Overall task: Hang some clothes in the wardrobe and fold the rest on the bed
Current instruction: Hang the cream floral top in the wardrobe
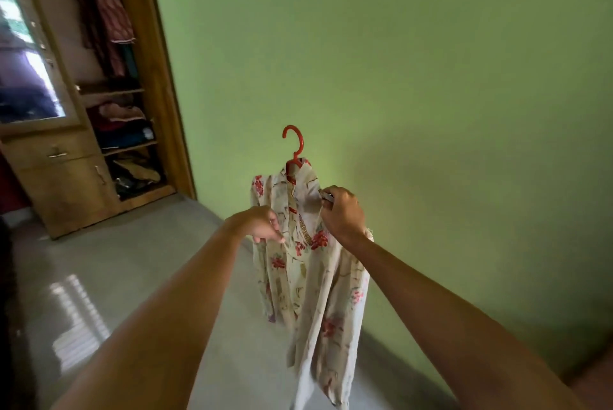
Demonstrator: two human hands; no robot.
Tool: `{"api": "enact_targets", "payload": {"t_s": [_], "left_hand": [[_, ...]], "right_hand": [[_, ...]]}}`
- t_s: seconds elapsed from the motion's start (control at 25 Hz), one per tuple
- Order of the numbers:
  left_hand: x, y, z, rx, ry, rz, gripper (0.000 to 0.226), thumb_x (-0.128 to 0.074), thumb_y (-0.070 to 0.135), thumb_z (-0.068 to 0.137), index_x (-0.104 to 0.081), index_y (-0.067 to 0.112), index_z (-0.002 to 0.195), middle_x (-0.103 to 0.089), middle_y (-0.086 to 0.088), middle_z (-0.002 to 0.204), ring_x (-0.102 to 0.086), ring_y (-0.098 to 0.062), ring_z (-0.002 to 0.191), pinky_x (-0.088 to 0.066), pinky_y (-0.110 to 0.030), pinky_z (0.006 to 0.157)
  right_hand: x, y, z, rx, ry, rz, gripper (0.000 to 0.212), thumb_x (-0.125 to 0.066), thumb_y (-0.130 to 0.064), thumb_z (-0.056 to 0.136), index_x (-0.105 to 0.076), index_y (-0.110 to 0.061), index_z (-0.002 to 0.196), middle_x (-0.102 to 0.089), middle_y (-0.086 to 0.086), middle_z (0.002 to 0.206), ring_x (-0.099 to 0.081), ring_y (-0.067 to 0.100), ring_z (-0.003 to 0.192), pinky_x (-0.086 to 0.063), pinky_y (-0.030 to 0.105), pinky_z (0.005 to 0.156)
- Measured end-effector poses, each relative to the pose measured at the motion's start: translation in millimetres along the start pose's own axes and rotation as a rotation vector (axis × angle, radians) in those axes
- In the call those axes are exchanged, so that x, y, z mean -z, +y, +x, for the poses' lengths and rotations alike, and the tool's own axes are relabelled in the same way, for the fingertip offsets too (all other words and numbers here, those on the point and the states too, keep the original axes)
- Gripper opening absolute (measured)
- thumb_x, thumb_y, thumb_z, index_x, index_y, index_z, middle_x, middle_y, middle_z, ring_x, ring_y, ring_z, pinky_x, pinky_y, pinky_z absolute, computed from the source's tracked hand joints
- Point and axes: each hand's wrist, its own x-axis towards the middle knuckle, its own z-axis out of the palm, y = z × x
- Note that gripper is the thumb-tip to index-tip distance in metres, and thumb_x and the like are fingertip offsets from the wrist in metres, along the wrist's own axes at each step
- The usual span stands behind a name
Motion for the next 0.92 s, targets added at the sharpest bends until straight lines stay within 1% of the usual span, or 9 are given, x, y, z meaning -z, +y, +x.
{"api": "enact_targets", "payload": {"t_s": [0.12, 0.2, 0.28, 0.36, 0.44, 0.56, 0.68, 0.84, 0.92], "left_hand": [[48.5, -28.3, 54.2, 0.068, 0.108, -0.069, 0.044, -0.068, 0.032, 0.084, -0.056, 0.012, 0.121, -0.061, -0.003, 0.12, -0.06, -0.015, 0.087, -0.036, -0.015, 0.056], [72.7, -59.3, 87.8, 0.109, 0.157, -0.105, 0.044, -0.07, 0.031, 0.082, -0.058, 0.012, 0.12, -0.061, -0.002, 0.118, -0.06, -0.014, 0.087, -0.039, -0.016, 0.063], [89.3, -96.4, 118.5, 0.164, 0.147, -0.11, 0.043, -0.07, 0.029, 0.083, -0.059, 0.011, 0.12, -0.061, -0.005, 0.119, -0.061, -0.018, 0.094, -0.043, -0.021, 0.074], [106.9, -137.5, 155.3, 0.219, 0.152, -0.138, 0.044, -0.07, 0.029, 0.083, -0.058, 0.011, 0.121, -0.061, -0.006, 0.12, -0.062, -0.022, 0.1, -0.045, -0.024, 0.076], [126.0, -173.5, 190.5, 0.251, 0.155, -0.148, 0.045, -0.069, 0.03, 0.083, -0.056, 0.011, 0.122, -0.06, -0.007, 0.121, -0.063, -0.022, 0.098, -0.047, -0.023, 0.072], [170.4, -236.6, 255.0, 0.297, 0.177, -0.149, 0.047, -0.068, 0.03, 0.085, -0.054, 0.012, 0.125, -0.056, -0.007, 0.125, -0.064, -0.022, 0.097, -0.043, -0.015, 0.057], [231.4, -296.3, 317.7, 0.316, 0.186, -0.162, 0.047, -0.067, 0.028, 0.086, -0.054, 0.01, 0.127, -0.053, -0.008, 0.128, -0.064, -0.022, 0.099, -0.046, -0.013, 0.057], [303.5, -363.3, 383.6, 0.327, 0.275, -0.187, 0.045, -0.069, 0.028, 0.085, -0.056, 0.01, 0.124, -0.051, -0.009, 0.131, -0.059, -0.022, 0.105, -0.051, -0.025, 0.082], [329.7, -397.9, 417.2, 0.35, 0.261, -0.166, 0.045, -0.069, 0.029, 0.084, -0.056, 0.011, 0.123, -0.051, -0.009, 0.132, -0.059, -0.023, 0.107, -0.05, -0.026, 0.087]], "right_hand": [[-38.1, -13.9, 81.8, 0.084, -0.009, 0.003, 0.02, -0.048, -0.006, 0.087, -0.064, -0.005, 0.099, -0.064, 0.011, 0.097, -0.059, 0.029, 0.086, -0.041, 0.029, 0.067], [-73.4, -26.8, 130.5, 0.104, -0.02, 0.046, 0.021, -0.048, -0.006, 0.086, -0.064, -0.005, 0.099, -0.064, 0.011, 0.098, -0.059, 0.03, 0.088, -0.039, 0.029, 0.067], [-116.4, -38.7, 171.3, 0.12, -0.061, 0.091, 0.018, -0.048, -0.006, 0.085, -0.063, -0.004, 0.095, -0.064, 0.01, 0.095, -0.058, 0.031, 0.086, -0.038, 0.029, 0.065], [-164.5, -50.2, 212.0, 0.15, -0.109, 0.121, 0.014, -0.047, -0.006, 0.085, -0.06, -0.003, 0.087, -0.062, 0.009, 0.089, -0.056, 0.031, 0.082, -0.035, 0.029, 0.062], [-205.6, -61.4, 248.5, 0.174, -0.141, 0.121, 0.012, -0.048, -0.007, 0.085, -0.058, -0.003, 0.085, -0.061, 0.008, 0.087, -0.055, 0.031, 0.08, -0.037, 0.03, 0.062], [-282.2, -88.6, 315.5, 0.217, -0.156, 0.14, 0.013, -0.049, -0.008, 0.084, -0.06, -0.002, 0.087, -0.063, 0.01, 0.088, -0.056, 0.031, 0.082, -0.043, 0.034, 0.066], [-349.9, -127.0, 390.5, 0.245, -0.181, 0.146, 0.015, -0.05, -0.009, 0.086, -0.062, -0.002, 0.091, -0.065, 0.011, 0.093, -0.058, 0.032, 0.087, -0.047, 0.036, 0.069], [-421.8, -175.6, 474.8, 0.254, -0.176, 0.174, 0.015, -0.05, -0.009, 0.087, -0.062, -0.001, 0.091, -0.065, 0.012, 0.092, -0.058, 0.032, 0.086, -0.046, 0.035, 0.068], [-462.0, -195.5, 512.2, 0.254, -0.191, 0.189, 0.013, -0.05, -0.007, 0.087, -0.061, -0.001, 0.088, -0.064, 0.013, 0.09, -0.058, 0.033, 0.085, -0.043, 0.033, 0.065]]}}
